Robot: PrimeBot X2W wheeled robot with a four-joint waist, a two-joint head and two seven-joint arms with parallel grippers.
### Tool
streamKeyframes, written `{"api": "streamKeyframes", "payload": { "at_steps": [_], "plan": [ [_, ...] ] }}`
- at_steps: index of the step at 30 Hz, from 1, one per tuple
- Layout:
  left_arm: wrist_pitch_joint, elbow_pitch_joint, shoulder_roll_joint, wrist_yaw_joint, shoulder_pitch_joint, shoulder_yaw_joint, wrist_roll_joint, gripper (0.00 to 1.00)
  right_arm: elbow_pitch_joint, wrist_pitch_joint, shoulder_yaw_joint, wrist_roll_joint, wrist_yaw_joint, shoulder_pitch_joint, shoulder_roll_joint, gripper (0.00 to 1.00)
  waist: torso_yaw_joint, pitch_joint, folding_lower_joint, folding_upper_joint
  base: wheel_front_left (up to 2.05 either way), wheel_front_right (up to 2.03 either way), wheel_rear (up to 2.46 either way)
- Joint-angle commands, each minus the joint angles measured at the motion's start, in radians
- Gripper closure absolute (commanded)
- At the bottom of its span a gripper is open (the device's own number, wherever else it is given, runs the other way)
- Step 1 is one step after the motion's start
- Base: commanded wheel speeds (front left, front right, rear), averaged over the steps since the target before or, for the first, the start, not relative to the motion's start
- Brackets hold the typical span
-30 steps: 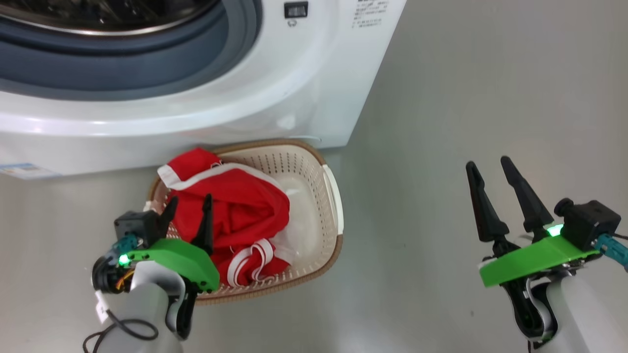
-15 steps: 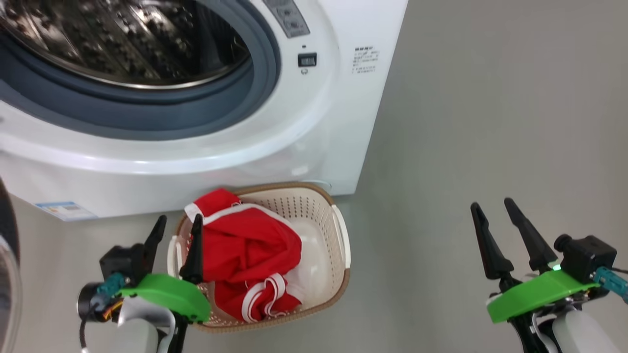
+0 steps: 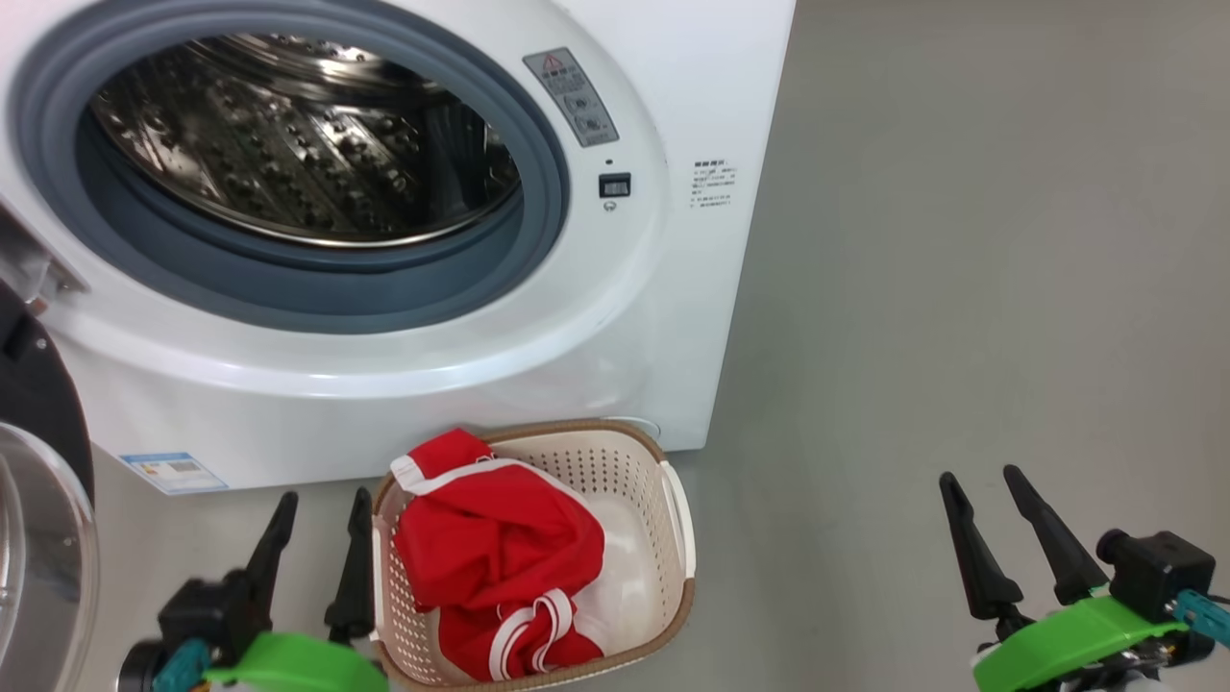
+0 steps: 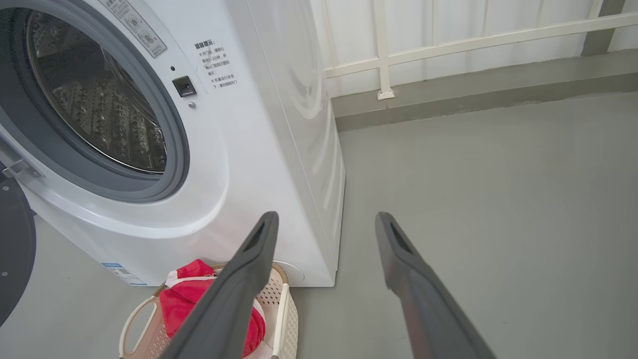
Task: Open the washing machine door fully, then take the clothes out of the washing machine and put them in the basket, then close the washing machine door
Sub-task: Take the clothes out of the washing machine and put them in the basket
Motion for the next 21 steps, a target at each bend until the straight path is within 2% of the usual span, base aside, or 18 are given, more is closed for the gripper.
{"api": "streamKeyframes", "payload": {
  "at_steps": [1, 14, 21],
  "plan": [
    [-0.005, -0.051, 0.025, 0.0, 0.026, 0.04, 0.008, 0.0, -0.024, -0.006, 0.007, 0.02, 0.007, 0.011, -0.016, 0.0, 0.006, -0.018, 0.0, 0.0, 0.0, 0.0, 0.0],
    [-0.005, -0.227, 0.024, 0.028, 0.175, 0.067, -0.006, 0.0, -0.037, -0.006, -0.016, 0.017, 0.007, 0.069, -0.024, 0.0, 0.012, -0.049, 0.0, 0.0, 0.0, 0.0, 0.0],
    [-0.005, -0.257, 0.024, 0.045, 0.202, 0.047, -0.019, 0.0, -0.036, -0.006, -0.018, 0.015, 0.007, 0.074, -0.022, 0.0, 0.013, -0.053, 0.0, 0.0, 0.0, 0.0, 0.0]
  ]
}}
